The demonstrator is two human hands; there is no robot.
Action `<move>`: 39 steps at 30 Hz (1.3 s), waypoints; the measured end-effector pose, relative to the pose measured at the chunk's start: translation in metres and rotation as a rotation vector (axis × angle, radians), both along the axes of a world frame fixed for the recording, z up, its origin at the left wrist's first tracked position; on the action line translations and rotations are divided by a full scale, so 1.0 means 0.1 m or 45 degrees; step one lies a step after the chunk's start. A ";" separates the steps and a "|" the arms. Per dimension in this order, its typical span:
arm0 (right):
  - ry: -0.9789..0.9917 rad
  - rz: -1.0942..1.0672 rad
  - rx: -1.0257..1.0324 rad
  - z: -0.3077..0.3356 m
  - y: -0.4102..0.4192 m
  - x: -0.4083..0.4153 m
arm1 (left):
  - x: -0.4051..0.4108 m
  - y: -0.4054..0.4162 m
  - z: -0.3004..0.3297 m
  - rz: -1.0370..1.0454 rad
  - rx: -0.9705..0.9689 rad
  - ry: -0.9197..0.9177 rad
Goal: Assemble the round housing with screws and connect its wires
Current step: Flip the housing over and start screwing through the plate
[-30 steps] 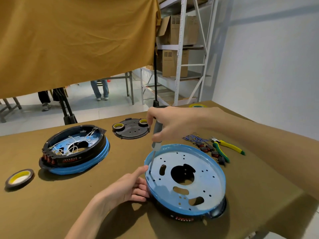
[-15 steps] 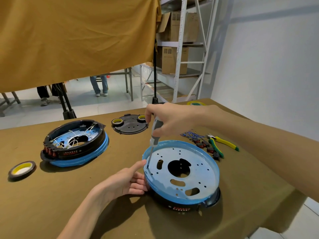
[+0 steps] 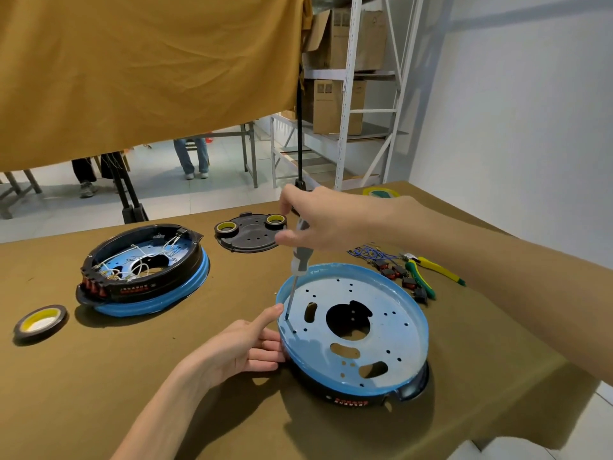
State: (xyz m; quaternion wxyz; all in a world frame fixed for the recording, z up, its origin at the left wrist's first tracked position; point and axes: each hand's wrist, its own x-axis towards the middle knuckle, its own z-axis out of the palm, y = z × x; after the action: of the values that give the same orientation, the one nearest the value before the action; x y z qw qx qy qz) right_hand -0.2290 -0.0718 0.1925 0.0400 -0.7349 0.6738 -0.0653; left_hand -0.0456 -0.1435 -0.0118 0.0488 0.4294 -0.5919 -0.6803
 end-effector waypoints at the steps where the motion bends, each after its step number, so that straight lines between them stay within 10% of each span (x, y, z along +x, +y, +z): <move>1: -0.066 -0.005 0.082 0.02 0.00 -0.02 | 0.01 0.00 0.00 -0.009 -0.005 -0.006; 39: 0.018 0.080 0.088 0.18 0.17 0.09 | -0.01 0.11 0.05 0.021 0.000 -0.001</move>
State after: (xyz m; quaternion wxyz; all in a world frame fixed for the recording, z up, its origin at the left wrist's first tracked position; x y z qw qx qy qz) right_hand -0.2202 -0.0549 0.2107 0.0626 -0.7544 0.6524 -0.0355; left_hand -0.0464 -0.1330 -0.0068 0.0543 0.4344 -0.5884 -0.6798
